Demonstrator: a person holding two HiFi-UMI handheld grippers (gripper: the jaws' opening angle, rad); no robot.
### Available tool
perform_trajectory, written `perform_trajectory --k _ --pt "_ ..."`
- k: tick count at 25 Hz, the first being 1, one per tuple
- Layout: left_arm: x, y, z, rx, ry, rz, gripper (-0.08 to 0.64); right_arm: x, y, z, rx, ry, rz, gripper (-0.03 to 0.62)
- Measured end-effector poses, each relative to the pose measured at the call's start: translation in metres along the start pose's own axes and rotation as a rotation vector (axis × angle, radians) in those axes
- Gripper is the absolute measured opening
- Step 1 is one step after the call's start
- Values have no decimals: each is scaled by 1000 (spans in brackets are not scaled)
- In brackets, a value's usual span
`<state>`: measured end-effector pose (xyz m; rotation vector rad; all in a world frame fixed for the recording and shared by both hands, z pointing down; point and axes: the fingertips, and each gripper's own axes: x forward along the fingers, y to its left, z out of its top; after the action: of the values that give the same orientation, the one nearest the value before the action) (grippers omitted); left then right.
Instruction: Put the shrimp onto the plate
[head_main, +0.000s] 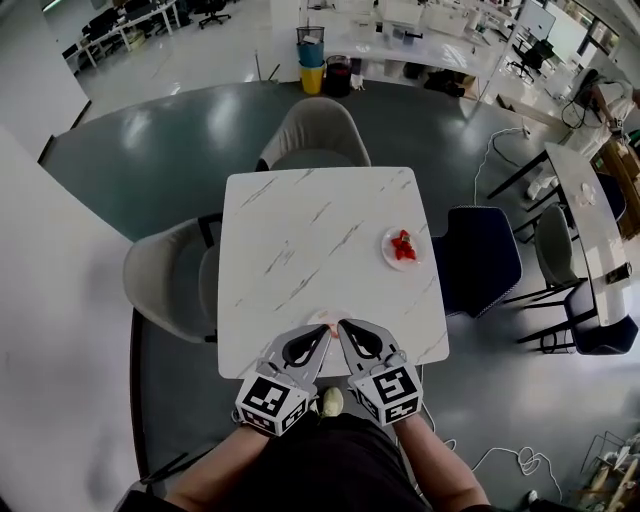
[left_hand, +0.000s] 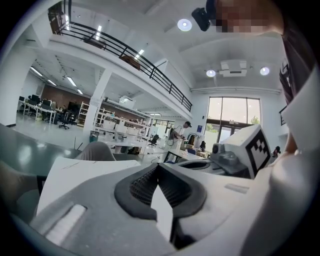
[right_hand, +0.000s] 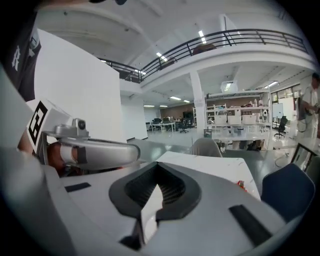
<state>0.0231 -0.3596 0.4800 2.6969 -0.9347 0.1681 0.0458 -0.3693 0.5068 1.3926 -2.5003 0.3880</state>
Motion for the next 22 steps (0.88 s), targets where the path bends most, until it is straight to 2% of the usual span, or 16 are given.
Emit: perform_trajectory --k 6,13,22 --pt "-13 -15 31 -18 -37 -12 8 -21 9 45 21 -87 14 2" --pt "-28 -27 66 -6 -89 -22 8 -38 20 73 31 -158 16 0" --pt "-21 -32 71 -10 -91 -20 8 -45 10 88 77 -206 -1 0"
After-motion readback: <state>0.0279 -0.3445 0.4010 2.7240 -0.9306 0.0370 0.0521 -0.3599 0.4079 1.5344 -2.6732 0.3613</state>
